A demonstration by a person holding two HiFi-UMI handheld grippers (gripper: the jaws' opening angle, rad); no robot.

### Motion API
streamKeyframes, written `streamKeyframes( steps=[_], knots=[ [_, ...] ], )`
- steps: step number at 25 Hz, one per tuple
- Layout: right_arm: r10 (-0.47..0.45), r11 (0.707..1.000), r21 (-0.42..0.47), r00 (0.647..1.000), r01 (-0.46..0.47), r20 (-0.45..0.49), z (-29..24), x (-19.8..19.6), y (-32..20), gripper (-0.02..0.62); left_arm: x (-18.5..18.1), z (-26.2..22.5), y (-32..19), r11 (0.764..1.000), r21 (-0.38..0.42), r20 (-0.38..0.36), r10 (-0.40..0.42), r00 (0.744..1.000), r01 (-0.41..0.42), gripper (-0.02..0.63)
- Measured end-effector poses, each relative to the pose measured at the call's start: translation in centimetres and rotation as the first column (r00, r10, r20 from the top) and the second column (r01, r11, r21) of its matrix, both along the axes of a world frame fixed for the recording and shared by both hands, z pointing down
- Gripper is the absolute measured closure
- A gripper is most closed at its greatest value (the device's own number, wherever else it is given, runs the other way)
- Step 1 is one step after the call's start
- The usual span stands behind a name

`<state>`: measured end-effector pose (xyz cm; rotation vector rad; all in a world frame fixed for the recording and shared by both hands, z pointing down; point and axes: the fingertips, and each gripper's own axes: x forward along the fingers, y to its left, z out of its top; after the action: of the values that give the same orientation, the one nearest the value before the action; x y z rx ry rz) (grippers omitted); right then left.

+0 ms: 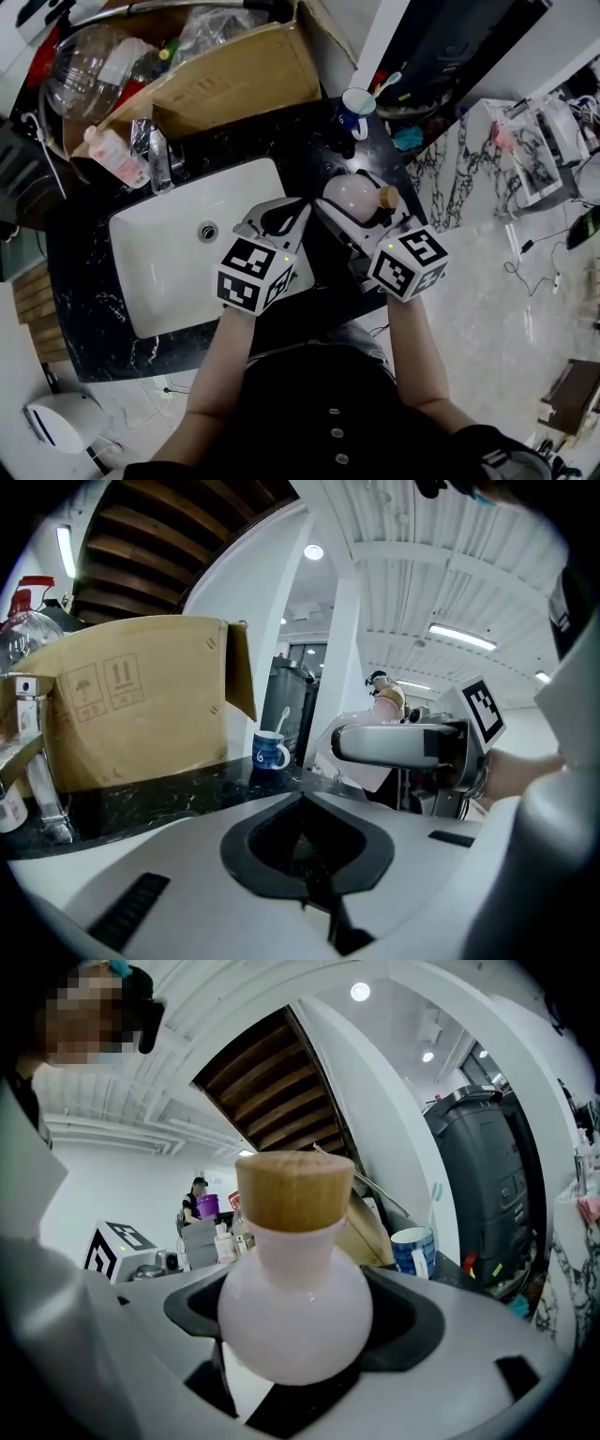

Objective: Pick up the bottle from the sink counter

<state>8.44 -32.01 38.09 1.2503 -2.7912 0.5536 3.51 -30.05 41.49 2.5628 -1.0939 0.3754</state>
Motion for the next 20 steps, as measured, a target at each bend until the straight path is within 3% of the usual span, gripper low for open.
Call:
streamKeyframes(
  steps=[20],
  knots=[
    [-0.058,0.991,0.121,0.997,0.051,0.053,-5.0,-0.2,2.6,0.189,-0.4,-6.1,0.9,0.99,0.142,-0.094,0.002,0.996,0.012,0.588]
  ],
)
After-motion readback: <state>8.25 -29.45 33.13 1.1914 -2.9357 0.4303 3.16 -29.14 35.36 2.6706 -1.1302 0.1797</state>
